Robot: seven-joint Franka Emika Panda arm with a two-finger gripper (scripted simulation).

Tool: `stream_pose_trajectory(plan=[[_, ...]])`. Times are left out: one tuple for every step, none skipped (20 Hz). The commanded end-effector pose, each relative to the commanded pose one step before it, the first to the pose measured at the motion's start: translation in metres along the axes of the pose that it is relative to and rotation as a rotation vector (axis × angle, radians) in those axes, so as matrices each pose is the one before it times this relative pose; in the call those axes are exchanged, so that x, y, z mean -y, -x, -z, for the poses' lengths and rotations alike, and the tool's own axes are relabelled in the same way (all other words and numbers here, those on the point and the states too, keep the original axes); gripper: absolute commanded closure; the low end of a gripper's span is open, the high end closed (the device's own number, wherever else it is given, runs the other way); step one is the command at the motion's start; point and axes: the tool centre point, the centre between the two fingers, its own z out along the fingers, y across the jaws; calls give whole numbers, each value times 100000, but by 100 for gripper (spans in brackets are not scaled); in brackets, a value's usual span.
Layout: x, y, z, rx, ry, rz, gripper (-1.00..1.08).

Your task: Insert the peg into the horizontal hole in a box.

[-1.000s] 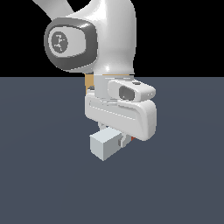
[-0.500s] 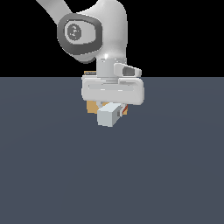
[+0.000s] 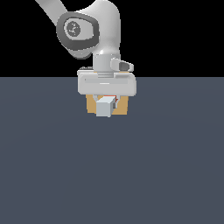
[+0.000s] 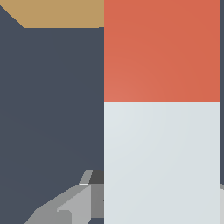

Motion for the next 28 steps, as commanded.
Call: stream_pose_trajectory(plan=[[-48,-91,282,-130,424,592,108],[0,0,0,0,0,0,108],[0,0,0,0,0,0,108],[131,38,-241,143,-452,-92,108],[-31,4,58,-31,90,22,108],[-87,8,196,-105,305,75,108],[-88,9,192,-103,298,74,108],[-31,4,58,-31,90,22,108],[0,0,0,0,0,0,108],[0,0,0,0,0,0,108],[0,0,0,0,0,0,108],[148,56,-240,163,-465,-26,108],[1,-41,0,0,0,0,108],[2,-122,-1,0,0,0,108],[3,-203,-1,0,0,0,108],[5,-284,-1,0,0,0,108],[7,-366,-2,0,0,0,108],[15,-443,39,-30,62,-5,108],[12,-533,-3,0,0,0,108],[13,-618,-3,0,0,0,108],[19,-692,38,-30,62,-6,108],[13,-767,-4,0,0,0,108],[15,-817,38,-28,63,-6,108],[5,-866,-5,0,0,0,108],[3,-896,38,-26,64,-3,108],[-6,-876,26,-17,46,0,108],[-16,-802,-4,0,0,0,108],[-10,-722,39,-21,66,3,108]])
